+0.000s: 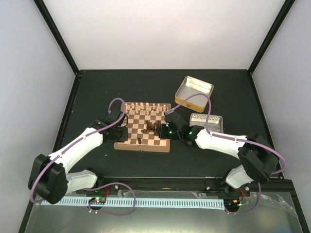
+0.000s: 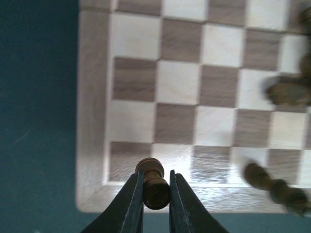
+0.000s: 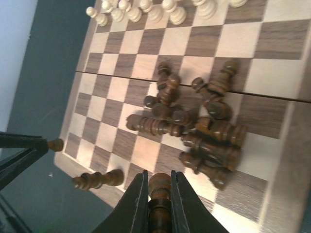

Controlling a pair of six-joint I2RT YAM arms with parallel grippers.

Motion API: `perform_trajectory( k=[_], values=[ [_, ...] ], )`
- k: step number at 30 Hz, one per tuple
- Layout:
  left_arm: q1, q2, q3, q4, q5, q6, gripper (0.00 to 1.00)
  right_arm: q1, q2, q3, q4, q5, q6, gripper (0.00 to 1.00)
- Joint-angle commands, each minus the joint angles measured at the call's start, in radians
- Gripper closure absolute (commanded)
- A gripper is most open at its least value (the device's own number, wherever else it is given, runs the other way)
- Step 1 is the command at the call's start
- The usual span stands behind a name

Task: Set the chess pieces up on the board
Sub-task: Pick up the chess piece from the chessboard, then place the chess piece on the chessboard.

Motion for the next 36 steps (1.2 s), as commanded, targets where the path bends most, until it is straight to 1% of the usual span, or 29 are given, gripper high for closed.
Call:
perform_trajectory(
  k=[1, 7, 13, 18, 23, 31, 36],
  values=[
    [0.041, -0.038, -0.048, -0.003, -0.09, -0.063, 0.97, -0.003, -0.05, 0.031, -0.153, 0.111, -0.075, 0.96],
    [0.068, -0.077, -0.081, 0.005, -0.089, -0.075, 0.97, -0.002, -0.077, 0.058, -0.212, 0.12, -0.09, 0.96],
    [0.07, -0.088, -0.13, 0.048, 0.017, -0.069, 0.97, 0.002, -0.073, 0.096, -0.243, 0.106, -0.104, 0.96],
    [0.071, -0.078, -0.147, 0.079, 0.059, -0.062, 0.97, 0.004, -0.075, 0.117, -0.249, 0.096, -0.116, 0.96],
    [0.07, -0.072, -0.157, 0.102, 0.065, -0.059, 0.96, 0.015, -0.066, 0.142, -0.255, 0.093, -0.125, 0.96],
    [0.071, -0.05, -0.157, 0.129, 0.014, -0.046, 0.96, 0.04, -0.034, 0.177, -0.27, 0.093, -0.139, 0.96],
    [0.07, -0.04, -0.153, 0.124, -0.001, -0.042, 0.92, 0.051, -0.016, 0.198, -0.291, 0.095, -0.146, 0.96]
  ],
)
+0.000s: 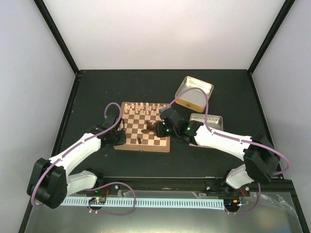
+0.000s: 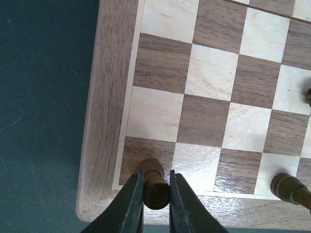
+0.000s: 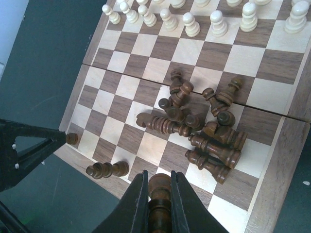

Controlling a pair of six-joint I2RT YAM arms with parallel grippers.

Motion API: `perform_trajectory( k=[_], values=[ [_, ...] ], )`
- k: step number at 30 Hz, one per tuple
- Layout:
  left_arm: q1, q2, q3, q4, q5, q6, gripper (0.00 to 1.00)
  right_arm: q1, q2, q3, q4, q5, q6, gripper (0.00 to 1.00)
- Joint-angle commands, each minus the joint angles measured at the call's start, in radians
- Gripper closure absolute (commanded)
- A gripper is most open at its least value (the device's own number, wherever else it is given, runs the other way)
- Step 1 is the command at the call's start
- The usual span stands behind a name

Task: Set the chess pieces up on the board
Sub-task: Place the chess piece on the chessboard.

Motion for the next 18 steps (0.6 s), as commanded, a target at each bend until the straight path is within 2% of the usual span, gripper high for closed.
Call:
perform_trajectory(
  k=[1, 12, 18],
  values=[
    [0.006, 0.013, 0.008, 0.011, -0.029, 0.013, 0.9, 0.013, 0.021, 0.042, -0.032, 0.012, -0.021, 0.96],
    [0.006, -0.062, 0.071, -0.06, -0.027, 0.018, 0.52, 0.019, 0.036, 0.076, -0.157, 0.043, -0.045, 0.95],
    [0.008, -0.17, 0.149, -0.112, -0.087, 0.017, 0.46, 0.042, 0.076, 0.112, -0.282, 0.093, -0.074, 0.95]
  ],
)
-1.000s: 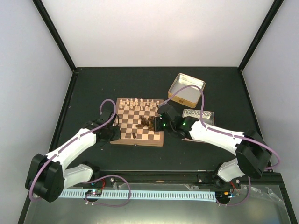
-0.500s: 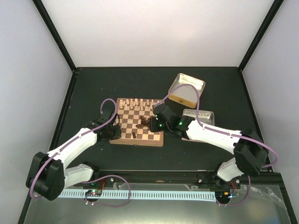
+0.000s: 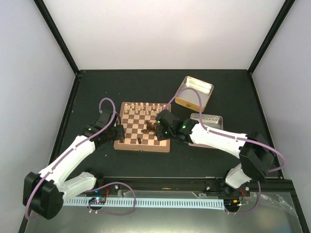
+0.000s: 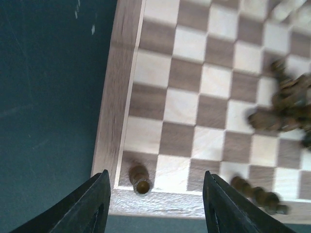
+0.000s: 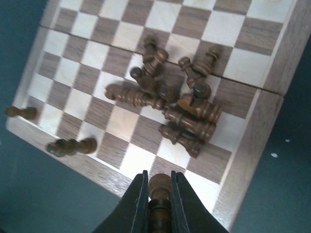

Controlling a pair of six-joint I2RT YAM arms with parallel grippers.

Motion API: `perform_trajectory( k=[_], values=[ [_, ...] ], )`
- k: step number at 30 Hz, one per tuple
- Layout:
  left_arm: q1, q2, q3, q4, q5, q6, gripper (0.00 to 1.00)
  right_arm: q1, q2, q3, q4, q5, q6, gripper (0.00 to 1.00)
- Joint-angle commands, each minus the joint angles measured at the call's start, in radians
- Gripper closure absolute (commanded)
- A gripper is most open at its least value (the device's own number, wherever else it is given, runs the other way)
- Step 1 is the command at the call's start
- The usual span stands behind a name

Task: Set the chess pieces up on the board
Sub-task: Place the chess piece on the chessboard.

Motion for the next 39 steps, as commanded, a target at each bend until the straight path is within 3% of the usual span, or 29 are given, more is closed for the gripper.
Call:
perform_trajectory(
  k=[1, 11, 24, 27, 32, 39],
  values=[
    [0.007, -0.097, 0.092, -0.051, -0.07, 0.004, 0.45, 0.025, 0.04, 0.049, -0.134, 0.069, -0.04, 0.95],
    [0.007, -0.319, 0.061, -0.015, -0.149, 0.007, 0.4, 0.067, 0.139, 0.098, -0.264, 0.121, -0.037, 0.95],
    [0.007, -0.324, 0.057, -0.016, -0.124, 0.02, 0.39, 0.076, 0.209, 0.091, -0.198, 0.133, -0.031, 0.91],
    [0.007, -0.318, 0.058, -0.015, -0.119, 0.019, 0.39, 0.077, 0.215, 0.092, -0.188, 0.14, -0.029, 0.87],
    [0.007, -0.315, 0.061, -0.011, -0.11, 0.02, 0.39, 0.077, 0.204, 0.093, -0.188, 0.146, -0.02, 0.7],
    [0.007, -0.309, 0.066, -0.009, -0.092, 0.021, 0.38, 0.077, 0.134, 0.08, -0.206, 0.112, -0.001, 0.63]
  ],
)
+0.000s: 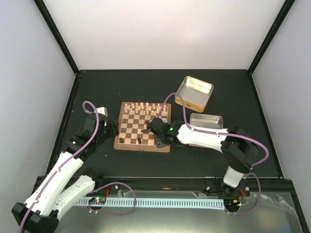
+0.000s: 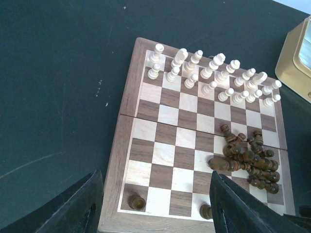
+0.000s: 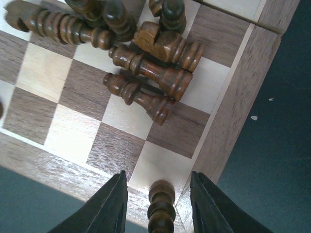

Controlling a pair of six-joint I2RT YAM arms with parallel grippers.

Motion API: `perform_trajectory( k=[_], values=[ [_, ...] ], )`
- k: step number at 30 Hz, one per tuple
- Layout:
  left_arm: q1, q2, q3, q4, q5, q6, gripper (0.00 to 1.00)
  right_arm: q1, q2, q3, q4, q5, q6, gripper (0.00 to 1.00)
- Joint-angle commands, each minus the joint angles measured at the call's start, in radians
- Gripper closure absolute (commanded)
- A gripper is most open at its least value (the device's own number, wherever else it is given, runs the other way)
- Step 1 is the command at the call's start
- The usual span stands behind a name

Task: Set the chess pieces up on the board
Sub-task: Place the chess piece on the chessboard.

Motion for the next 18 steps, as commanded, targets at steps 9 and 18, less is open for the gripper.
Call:
perform_trajectory(
  k=[9, 18],
  values=[
    [0.007, 0.006, 0.007, 0.016, 0.031, 0.012, 0.38, 0.007, -0.077, -0.037, -0.022, -0.029, 0.044, 0.61],
    [0.008, 0.011, 0.0, 0.015, 0.035, 0.012, 0.38, 0.007, -0.045, -0.037, -0.012, -0.033, 0.029, 0.78]
  ],
)
